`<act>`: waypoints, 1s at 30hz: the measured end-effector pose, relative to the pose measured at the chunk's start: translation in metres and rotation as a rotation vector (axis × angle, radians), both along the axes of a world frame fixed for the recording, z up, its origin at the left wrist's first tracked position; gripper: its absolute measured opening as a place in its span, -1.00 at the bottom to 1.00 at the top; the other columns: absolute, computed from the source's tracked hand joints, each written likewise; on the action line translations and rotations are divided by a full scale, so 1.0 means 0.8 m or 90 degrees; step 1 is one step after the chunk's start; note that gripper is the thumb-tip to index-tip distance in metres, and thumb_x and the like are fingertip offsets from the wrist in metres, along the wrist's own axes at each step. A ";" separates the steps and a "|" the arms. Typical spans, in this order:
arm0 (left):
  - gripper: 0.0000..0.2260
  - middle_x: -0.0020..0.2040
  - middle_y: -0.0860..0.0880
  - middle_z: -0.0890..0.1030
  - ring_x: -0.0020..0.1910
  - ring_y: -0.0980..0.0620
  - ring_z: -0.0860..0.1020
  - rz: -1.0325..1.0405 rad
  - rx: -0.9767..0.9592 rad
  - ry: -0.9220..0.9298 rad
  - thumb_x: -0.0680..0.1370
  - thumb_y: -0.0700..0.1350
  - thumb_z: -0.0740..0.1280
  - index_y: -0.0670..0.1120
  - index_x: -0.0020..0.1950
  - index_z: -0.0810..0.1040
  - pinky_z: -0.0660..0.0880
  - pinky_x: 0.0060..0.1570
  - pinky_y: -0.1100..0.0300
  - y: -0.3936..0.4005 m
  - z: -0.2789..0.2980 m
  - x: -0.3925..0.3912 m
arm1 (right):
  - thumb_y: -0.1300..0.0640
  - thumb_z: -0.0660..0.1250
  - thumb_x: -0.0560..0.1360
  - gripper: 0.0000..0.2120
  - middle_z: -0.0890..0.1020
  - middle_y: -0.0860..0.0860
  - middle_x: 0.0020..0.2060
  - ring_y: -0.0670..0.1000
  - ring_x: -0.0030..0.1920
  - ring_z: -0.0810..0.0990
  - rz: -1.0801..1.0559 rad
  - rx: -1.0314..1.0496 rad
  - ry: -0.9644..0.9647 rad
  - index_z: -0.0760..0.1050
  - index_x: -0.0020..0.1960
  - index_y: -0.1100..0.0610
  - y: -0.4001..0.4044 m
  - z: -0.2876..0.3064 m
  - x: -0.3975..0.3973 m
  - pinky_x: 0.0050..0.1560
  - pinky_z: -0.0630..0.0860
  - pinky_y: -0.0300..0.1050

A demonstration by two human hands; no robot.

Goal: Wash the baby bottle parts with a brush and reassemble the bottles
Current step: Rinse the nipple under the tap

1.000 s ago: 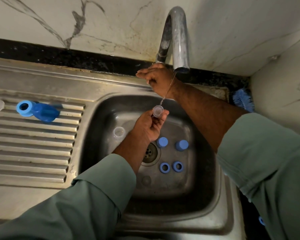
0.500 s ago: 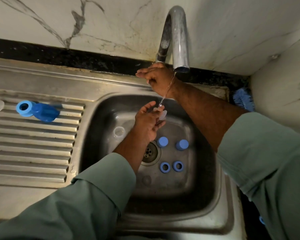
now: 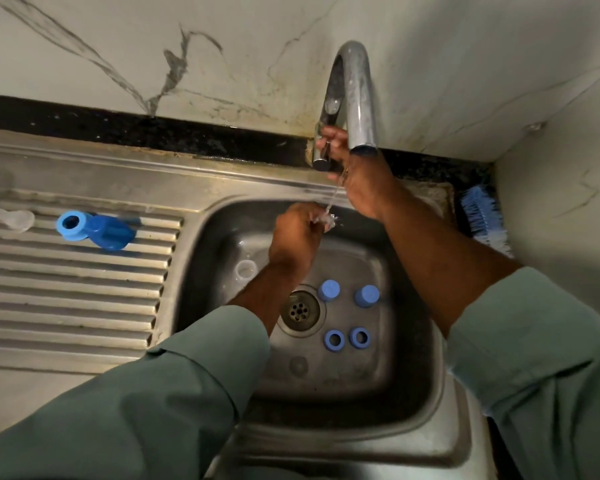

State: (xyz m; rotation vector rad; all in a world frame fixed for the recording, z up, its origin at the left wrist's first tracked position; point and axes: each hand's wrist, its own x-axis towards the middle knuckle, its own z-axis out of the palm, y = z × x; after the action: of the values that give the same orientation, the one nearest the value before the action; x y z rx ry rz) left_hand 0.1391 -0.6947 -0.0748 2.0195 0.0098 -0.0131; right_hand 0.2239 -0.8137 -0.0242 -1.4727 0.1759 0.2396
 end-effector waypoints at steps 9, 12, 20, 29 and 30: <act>-0.90 0.03 -0.08 0.67 0.01 -0.03 0.62 -0.069 0.124 -0.225 0.55 -0.20 0.36 -0.12 0.04 0.64 0.55 0.10 0.09 0.032 0.079 -0.026 | 0.23 0.30 0.54 -0.81 0.65 0.10 0.00 -0.04 -0.07 0.60 -0.143 -0.196 -0.014 0.57 0.12 0.11 -0.015 0.011 -0.105 -0.03 0.52 -0.13; -0.88 0.12 -0.11 0.60 0.11 -0.12 0.57 -0.287 0.488 0.136 0.55 -0.13 0.37 -0.08 0.07 0.58 0.51 0.14 0.01 0.039 0.049 -0.064 | 0.29 0.32 0.53 -0.79 0.64 0.16 0.01 -0.04 -0.08 0.56 -0.041 -0.337 0.000 0.57 0.14 0.29 -0.024 -0.010 -0.164 0.06 0.50 -0.23; -0.98 0.05 -0.09 0.64 0.06 -0.12 0.59 -0.239 0.451 0.126 0.51 -0.12 0.39 -0.04 -0.08 0.59 0.52 0.09 0.05 0.083 0.031 -0.136 | 0.31 0.36 0.46 -0.89 0.67 0.24 -0.11 0.21 -0.04 0.63 0.131 -0.534 -0.058 0.64 -0.06 0.32 -0.011 -0.033 -0.243 0.11 0.51 0.15; -0.68 0.16 -0.07 0.64 0.15 -0.11 0.58 -0.029 0.371 0.081 0.50 -0.07 0.43 0.03 0.25 0.58 0.47 0.10 0.12 0.184 0.077 -0.169 | 0.23 0.35 0.50 -0.80 0.68 0.11 0.03 0.04 0.05 0.63 0.309 -0.521 -0.173 0.64 0.10 0.20 0.103 0.011 -0.239 0.16 0.50 -0.05; -0.72 0.12 -0.07 0.64 0.12 -0.12 0.59 0.003 0.359 0.080 0.50 -0.07 0.42 0.02 0.22 0.60 0.48 0.07 0.12 0.201 0.084 -0.173 | 0.23 0.35 0.50 -0.79 0.68 0.10 0.04 0.03 0.05 0.63 0.337 -0.511 -0.187 0.63 0.11 0.19 0.122 0.011 -0.236 0.16 0.50 -0.11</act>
State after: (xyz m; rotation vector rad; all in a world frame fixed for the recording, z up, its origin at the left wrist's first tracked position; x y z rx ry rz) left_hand 0.0010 -0.5335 -0.0079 2.5792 0.1087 -0.1499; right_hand 0.0350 -0.7161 -0.0150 -2.3209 -0.4134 0.4002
